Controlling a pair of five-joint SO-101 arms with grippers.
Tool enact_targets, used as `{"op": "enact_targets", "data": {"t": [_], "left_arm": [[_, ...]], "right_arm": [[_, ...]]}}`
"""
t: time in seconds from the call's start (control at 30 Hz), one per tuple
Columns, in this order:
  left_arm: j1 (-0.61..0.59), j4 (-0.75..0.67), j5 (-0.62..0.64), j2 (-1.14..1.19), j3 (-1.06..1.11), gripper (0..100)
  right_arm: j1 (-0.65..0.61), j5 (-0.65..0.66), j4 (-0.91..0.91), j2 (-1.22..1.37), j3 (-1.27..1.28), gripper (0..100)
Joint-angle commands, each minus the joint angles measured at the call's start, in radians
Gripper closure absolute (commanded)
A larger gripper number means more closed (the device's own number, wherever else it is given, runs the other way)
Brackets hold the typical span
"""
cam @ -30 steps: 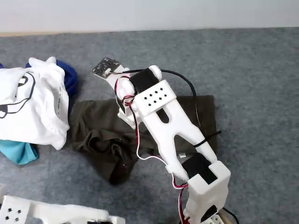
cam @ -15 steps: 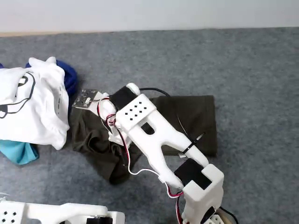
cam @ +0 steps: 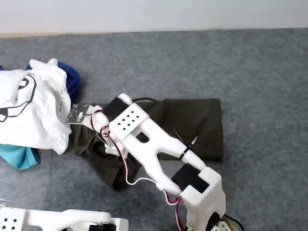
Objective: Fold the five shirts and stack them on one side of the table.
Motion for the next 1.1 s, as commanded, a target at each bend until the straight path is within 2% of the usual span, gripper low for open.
{"op": "enact_targets", "data": {"t": [0.0,0.27,0.47,0.67,0.87,1.07], "left_arm": [[-0.003,-0.015,-0.009,-0.014,-0.004,90],[-0.003,-0.015,-0.009,-0.014,-0.004,90],[-0.003,-0.015,-0.009,-0.014,-0.004,90],[0.000,-0.015,-0.009,-0.014,-0.004,90],[0.066,-0.014,-0.006,-0.014,-0.005,90],[0.077,-0.014,-0.006,-0.014,-0.007,90]], "right_arm": [[-0.005,0.012,-0.047,-0.004,-0.008,82.2],[0.001,0.014,-0.114,0.071,-0.011,82.4],[-0.007,0.071,-0.088,0.053,-0.025,99.5],[-0.036,0.135,0.019,-0.053,-0.035,98.8],[-0.114,0.141,0.116,-0.143,-0.035,98.8],[-0.120,0.141,0.085,-0.151,-0.037,98.8]]}}
